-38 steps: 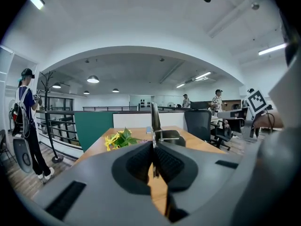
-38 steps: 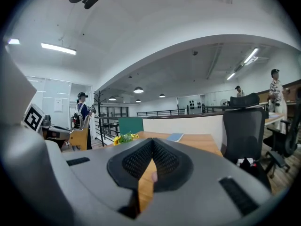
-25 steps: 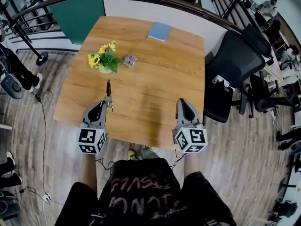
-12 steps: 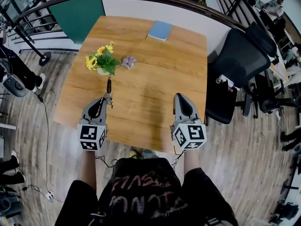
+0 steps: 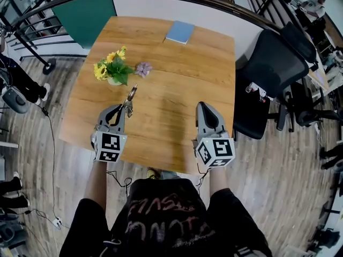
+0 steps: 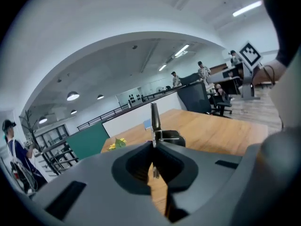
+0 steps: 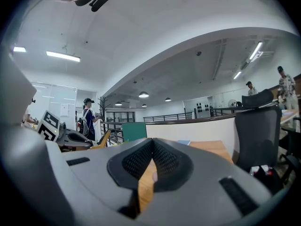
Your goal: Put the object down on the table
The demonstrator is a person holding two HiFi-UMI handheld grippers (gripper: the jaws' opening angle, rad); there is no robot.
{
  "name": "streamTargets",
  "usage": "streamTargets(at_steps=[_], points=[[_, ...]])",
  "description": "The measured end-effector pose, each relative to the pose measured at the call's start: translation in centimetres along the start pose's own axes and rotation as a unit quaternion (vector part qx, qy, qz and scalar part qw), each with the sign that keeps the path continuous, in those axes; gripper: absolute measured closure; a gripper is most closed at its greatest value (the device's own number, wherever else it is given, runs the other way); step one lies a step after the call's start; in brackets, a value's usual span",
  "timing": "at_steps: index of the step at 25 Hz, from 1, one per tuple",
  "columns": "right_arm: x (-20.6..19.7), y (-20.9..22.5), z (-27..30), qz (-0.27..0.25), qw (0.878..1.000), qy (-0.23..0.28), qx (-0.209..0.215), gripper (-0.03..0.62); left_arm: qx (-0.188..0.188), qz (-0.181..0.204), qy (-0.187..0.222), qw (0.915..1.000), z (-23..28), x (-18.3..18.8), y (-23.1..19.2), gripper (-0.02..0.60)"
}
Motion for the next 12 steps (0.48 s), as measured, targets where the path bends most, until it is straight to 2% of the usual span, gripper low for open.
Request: streamTargets(at_steps=[5, 12], points=[[0.0, 0.5, 0.3, -0.001, 1.000, -0.002, 0.001, 0.589, -0.001, 0.081, -0.039, 0.9960, 2.6, -1.1, 0.6, 0.568], [-0.2, 1.2, 0.6, 0.001, 1.000, -0.005, 0.001, 0.589, -0.008, 0.195, -0.091, 0.9764, 5.5, -2.5, 1.8, 0.568]])
Point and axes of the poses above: the fingertips, and each gripper's own axes: z forward along the fingers, y to its right, x out of its top, the point moved 7 cm from there along -z, backward along the fingers, and after that the axes turned 12 degrees about -z, right-handed, at the moved point
